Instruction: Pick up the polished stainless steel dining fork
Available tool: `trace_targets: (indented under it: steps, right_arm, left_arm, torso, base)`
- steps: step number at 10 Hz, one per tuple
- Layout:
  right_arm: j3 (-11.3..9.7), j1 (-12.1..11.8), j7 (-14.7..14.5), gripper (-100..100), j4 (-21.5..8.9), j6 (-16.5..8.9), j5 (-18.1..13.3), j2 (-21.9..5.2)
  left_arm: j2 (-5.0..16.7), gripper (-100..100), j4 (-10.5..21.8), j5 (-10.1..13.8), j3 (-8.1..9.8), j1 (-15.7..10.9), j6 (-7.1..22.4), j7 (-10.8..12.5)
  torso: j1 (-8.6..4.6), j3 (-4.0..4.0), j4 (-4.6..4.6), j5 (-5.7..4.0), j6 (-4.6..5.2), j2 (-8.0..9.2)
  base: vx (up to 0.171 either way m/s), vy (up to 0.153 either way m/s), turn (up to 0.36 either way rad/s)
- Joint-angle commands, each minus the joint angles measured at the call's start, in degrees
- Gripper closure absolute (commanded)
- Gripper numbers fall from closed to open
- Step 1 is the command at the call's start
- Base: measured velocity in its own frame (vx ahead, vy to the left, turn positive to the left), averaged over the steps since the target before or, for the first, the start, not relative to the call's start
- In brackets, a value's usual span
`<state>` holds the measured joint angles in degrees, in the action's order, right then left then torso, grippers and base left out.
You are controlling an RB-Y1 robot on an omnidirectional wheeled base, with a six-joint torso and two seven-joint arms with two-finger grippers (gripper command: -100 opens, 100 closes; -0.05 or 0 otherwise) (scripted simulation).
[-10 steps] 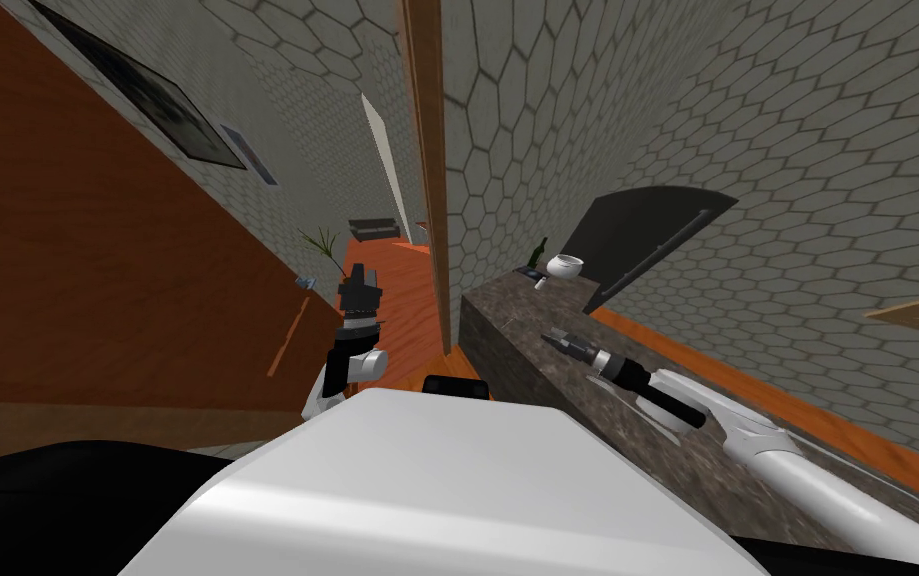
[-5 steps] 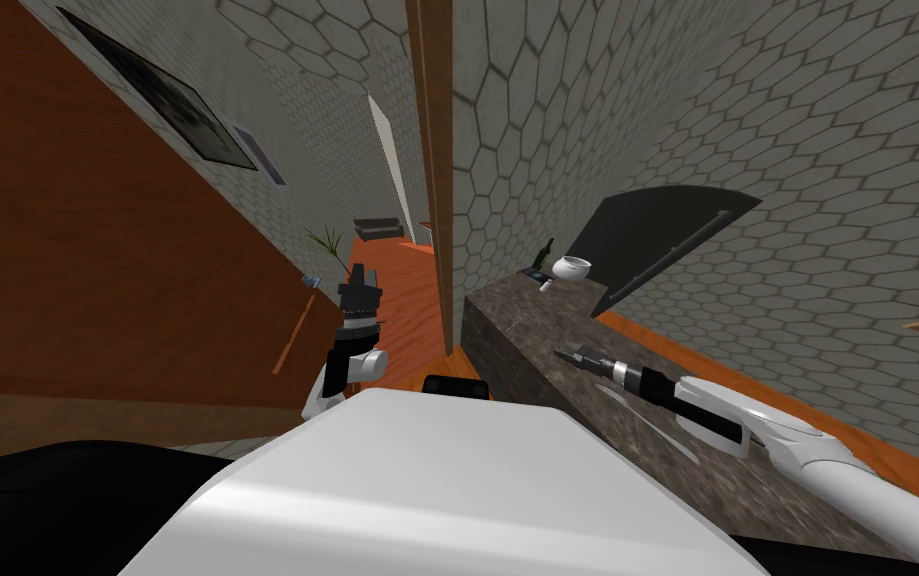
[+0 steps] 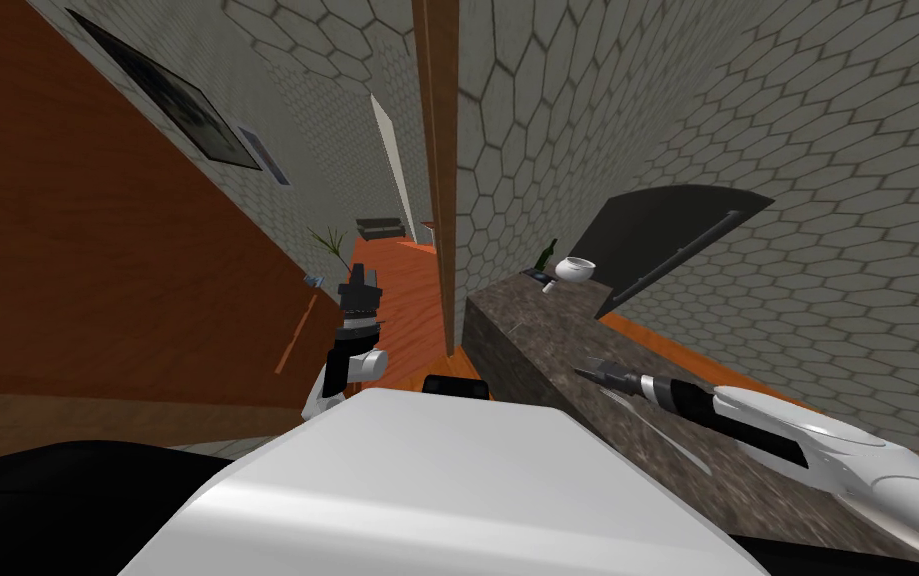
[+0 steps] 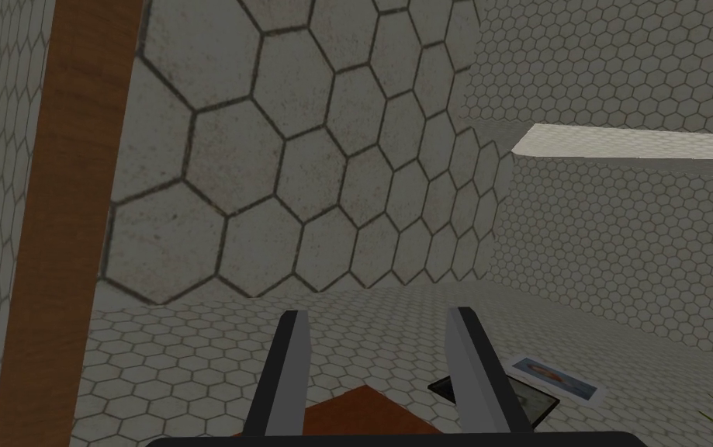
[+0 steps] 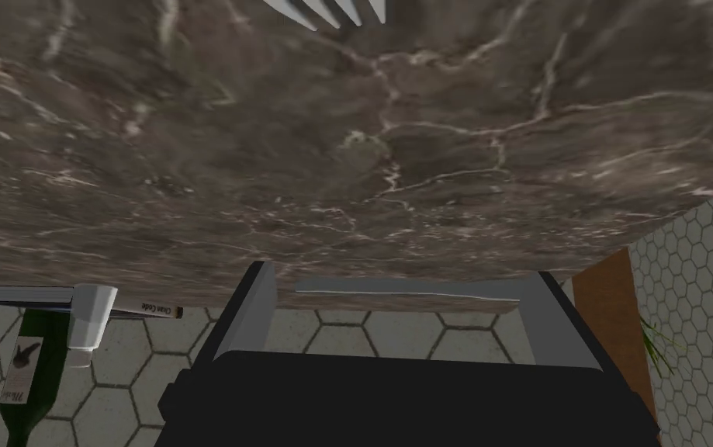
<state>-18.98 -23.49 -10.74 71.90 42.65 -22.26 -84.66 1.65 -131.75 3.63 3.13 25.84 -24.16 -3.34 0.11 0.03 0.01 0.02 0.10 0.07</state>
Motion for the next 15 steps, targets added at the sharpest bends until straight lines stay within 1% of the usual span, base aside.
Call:
trace_targets:
  steps: [1, 3, 5, 6, 7, 9, 10, 11, 12, 13, 15]
  right_arm:
    - [-2.67, -0.42, -0.31, -100, -2.58, -0.10, -2.34, -2.47]
    - [-5.84, -1.06, -0.68, -100, -5.69, -0.12, -5.06, -4.98]
    - [-5.84, -1.06, -0.68, -100, -5.69, -0.12, -5.06, -4.98]
    - [-8.56, -1.68, -1.00, -100, -8.11, -0.15, -7.33, -6.80]
    - [-8.56, -1.68, -1.00, -100, -8.11, -0.15, -7.33, -6.80]
    - [-10.65, -2.21, -1.25, -100, -9.77, -0.19, -9.03, -7.98]
    - [-10.65, -2.21, -1.25, -100, -9.77, -0.19, -9.03, -7.98]
    - [-10.76, -1.62, -0.98, -100, -10.06, 0.06, -9.33, -7.50]
    - [-10.72, -1.80, -1.14, 0, -9.96, -0.09, -9.23, -7.56]
    - [-11.09, -1.83, -1.61, -100, -10.65, -1.02, -9.70, -5.65]
    - [-11.45, -1.88, -2.10, -100, -11.33, -1.98, -10.15, -3.75]
  left_arm:
    - [0.00, 0, 0.00, 0.00, 0.00, 0.00, 0.00, 0.00]
    - [0.00, 0, 0.00, 0.00, 0.00, 0.00, 0.00, 0.00]
    - [0.00, 0, 0.00, 0.00, 0.00, 0.00, 0.00, 0.00]
    - [0.00, 0, 0.00, 0.00, 0.00, 0.00, 0.00, 0.00]
    - [0.00, 0, 0.00, 0.00, 0.00, 0.00, 0.00, 0.00]
    - [0.00, 0, 0.00, 0.00, 0.00, 0.00, 0.00, 0.00]
    - [0.00, 0, 0.00, 0.00, 0.00, 0.00, 0.00, 0.00]
    - [0.00, 0, 0.00, 0.00, 0.00, 0.00, 0.00, 0.00]
    - [0.00, 0, 0.00, 0.00, 0.00, 0.00, 0.00, 0.00]
    - [0.00, 0, 0.00, 0.00, 0.00, 0.00, 0.00, 0.00]
    - [0.00, 0, 0.00, 0.00, 0.00, 0.00, 0.00, 0.00]
  torso:
    - [0.00, 0.00, 0.00, 0.00, 0.00, 0.00]
    - [0.02, 0.01, 0.01, 0.01, -0.01, 0.01]
    - [0.02, 0.01, 0.01, 0.00, -0.01, 0.02]
    - [-0.01, 0.02, 0.01, -0.01, -0.02, 0.03]
    - [0.01, 0.03, 0.01, 0.01, 0.00, 0.05]
    - [0.00, 0.03, 0.01, -0.01, -0.01, 0.04]
    - [-0.01, 0.02, 0.01, -0.02, -0.02, 0.04]
    - [-0.01, 0.03, 0.01, -0.01, -0.01, 0.04]
    - [-0.02, 0.02, 0.01, -0.02, -0.03, 0.04]
    - [-0.03, 0.02, 0.01, -0.02, -0.03, 0.03]
    - [-0.11, -0.04, -0.02, -0.05, -0.04, -0.08]
  base:
    - [0.008, 0.015, 0.012]
    - [0.006, 0.019, 0.005]
    - [0.002, 0.006, -0.001]
    - [-0.001, 0.011, -0.001]
    - [0.000, 0.011, -0.009]
    - [0.001, 0.009, -0.006]
    - [0.000, 0.007, -0.001]
    - [0.000, 0.000, 0.000]
    - [0.000, 0.000, 0.000]
    - [0.024, -0.009, 0.077]
    - [0.029, -0.018, 0.082]
